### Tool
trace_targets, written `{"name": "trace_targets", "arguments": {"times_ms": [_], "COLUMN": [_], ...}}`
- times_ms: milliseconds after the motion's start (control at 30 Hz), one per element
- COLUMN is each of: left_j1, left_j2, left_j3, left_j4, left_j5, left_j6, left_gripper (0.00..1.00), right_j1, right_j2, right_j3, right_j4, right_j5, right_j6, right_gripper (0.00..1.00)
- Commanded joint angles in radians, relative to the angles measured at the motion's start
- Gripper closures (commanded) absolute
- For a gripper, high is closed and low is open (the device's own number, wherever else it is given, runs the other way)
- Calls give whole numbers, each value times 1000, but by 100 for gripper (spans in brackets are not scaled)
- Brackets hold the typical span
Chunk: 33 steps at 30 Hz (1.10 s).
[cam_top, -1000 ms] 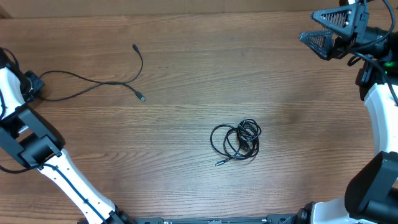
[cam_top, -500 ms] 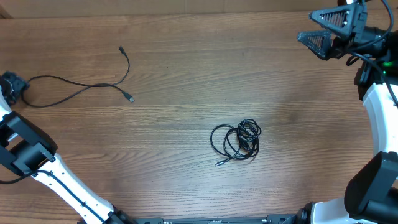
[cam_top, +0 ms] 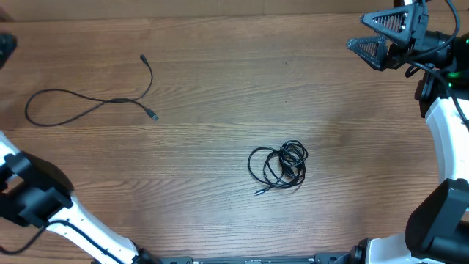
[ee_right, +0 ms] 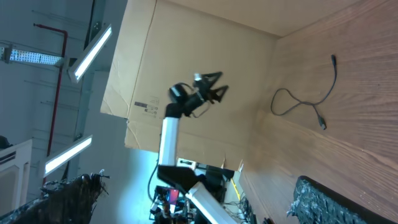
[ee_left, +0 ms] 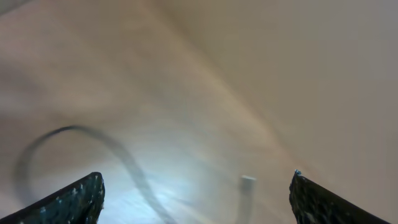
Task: Untangle cables
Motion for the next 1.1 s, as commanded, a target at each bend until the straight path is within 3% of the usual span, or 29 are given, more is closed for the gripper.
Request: {"name": "trace_targets", "arguments": {"times_ms": [0, 233, 300, 567, 1067], "left_j1": [-102, -340, -451, -681, -861], "left_j2": [-102, -163, -160, -160, -160], "left_j3": [24, 24, 24, 24, 23], "left_j4": [-25, -129, -150, -217, -356], "left_j5": [181, 122, 48, -256, -274], "left_j6": [25, 137, 157, 179, 265], "left_gripper": [6, 8, 7, 2, 1], "right_j1": [1, 1, 1, 1, 1], "right_j2": [-26, -26, -26, -26, -26], "right_j3": [16, 16, 16, 16, 16], "right_j4": [4, 4, 4, 4, 4], "right_j5": [-4, -4, -4, -4, -4], "right_j6": [-11, -11, -11, -11, -11], "right_gripper": [0, 0, 0, 0, 0]}}
